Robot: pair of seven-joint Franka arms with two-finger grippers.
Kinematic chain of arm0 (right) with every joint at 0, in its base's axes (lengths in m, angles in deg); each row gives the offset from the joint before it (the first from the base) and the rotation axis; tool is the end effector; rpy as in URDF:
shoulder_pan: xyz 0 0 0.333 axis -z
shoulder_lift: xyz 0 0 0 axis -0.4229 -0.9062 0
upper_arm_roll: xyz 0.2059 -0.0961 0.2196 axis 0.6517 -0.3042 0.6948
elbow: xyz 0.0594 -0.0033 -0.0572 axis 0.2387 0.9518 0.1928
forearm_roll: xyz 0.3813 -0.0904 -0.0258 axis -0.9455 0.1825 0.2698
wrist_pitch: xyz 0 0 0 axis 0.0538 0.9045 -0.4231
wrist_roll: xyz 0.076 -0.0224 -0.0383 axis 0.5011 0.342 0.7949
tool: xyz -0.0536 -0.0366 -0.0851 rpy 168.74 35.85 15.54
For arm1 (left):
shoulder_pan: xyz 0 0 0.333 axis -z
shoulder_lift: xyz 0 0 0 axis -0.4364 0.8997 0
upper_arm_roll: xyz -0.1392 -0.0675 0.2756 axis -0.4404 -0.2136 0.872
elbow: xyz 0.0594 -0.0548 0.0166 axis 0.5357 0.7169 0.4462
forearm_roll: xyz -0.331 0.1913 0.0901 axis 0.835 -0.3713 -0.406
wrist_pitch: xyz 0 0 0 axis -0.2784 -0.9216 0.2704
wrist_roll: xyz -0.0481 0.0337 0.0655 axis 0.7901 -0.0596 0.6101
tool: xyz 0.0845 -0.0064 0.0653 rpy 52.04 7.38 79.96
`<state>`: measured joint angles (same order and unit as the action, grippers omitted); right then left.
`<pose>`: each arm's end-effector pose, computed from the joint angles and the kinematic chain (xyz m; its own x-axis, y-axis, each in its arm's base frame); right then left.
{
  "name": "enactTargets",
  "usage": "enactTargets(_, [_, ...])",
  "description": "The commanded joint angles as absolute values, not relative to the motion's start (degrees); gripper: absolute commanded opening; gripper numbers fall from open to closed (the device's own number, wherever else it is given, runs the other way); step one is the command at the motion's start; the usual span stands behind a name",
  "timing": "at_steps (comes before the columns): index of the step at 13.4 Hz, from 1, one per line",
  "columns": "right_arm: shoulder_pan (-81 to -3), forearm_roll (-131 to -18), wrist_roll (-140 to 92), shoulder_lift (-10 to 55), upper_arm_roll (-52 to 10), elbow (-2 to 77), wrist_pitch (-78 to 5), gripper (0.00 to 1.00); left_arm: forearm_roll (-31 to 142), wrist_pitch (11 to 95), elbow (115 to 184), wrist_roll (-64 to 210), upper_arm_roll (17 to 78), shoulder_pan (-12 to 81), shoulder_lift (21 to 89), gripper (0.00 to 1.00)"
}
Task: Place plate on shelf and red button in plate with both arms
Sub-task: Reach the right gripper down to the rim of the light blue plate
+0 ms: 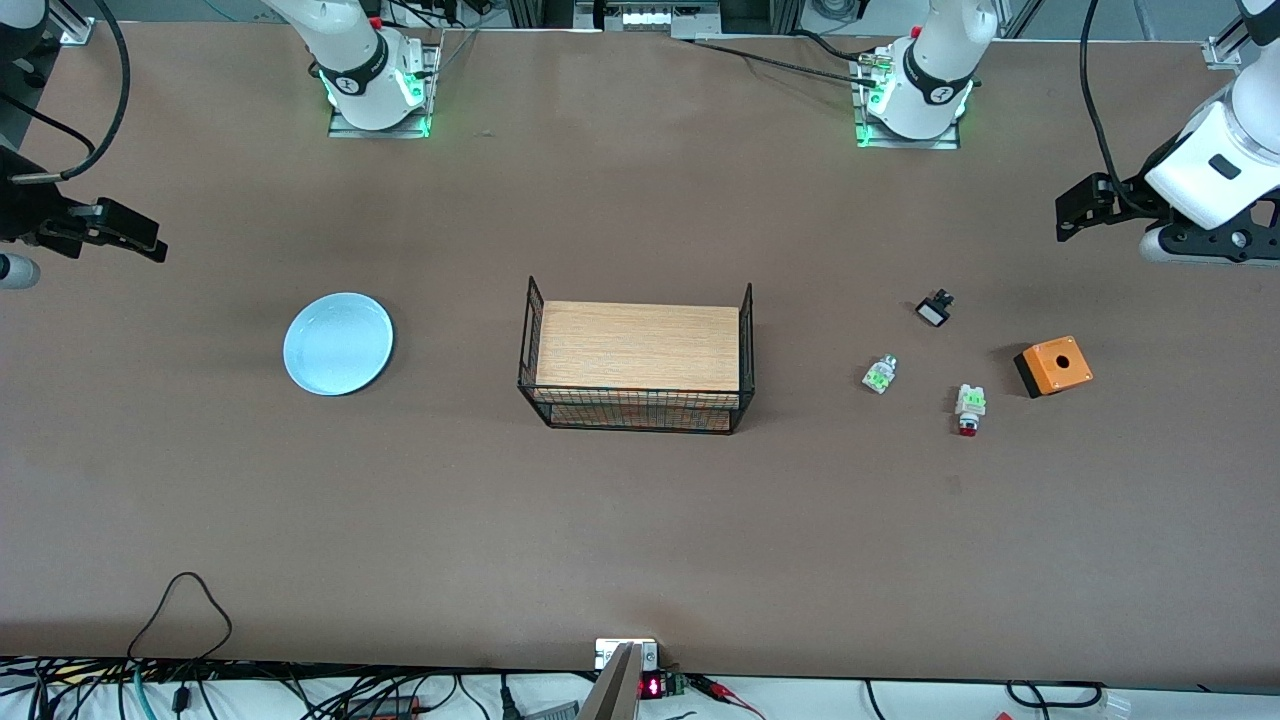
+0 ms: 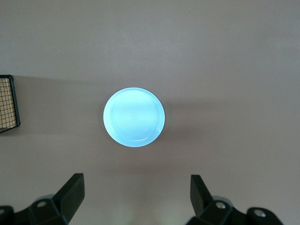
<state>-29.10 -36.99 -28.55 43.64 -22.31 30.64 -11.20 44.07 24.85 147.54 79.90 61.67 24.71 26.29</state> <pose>0.5635 -0.0262 0.5876 0.9966 -0.0374 -0.0728 -0.0364 -0.9992 0.0150 0.5321 -0.0233 0.5904 0.9938 -0.0580 -0.0944 -0.0624 -0.9971 -0.0442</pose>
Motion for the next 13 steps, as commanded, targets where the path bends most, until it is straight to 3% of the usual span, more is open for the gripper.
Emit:
enactTargets(1, [-29.15, -37.09, -28.13, 44.76, -22.23, 31.51, -10.56, 1.00, 43.19, 22.67, 145.65, 79.82, 61.42, 24.64, 27.11, 1.00])
enactTargets(6, [-29.41, -37.00, -28.22, 43.53, -22.14, 31.42, -11.00, 1.00, 43.10, 22.84, 145.56, 79.73, 61.24, 25.09, 27.20, 1.00])
enactTargets(13, [-34.25, -36.21, -28.22, 35.62, -22.05, 34.04, -15.02, 1.00, 43.10, 22.84, 145.47, 79.73, 61.24, 25.09, 27.20, 1.00])
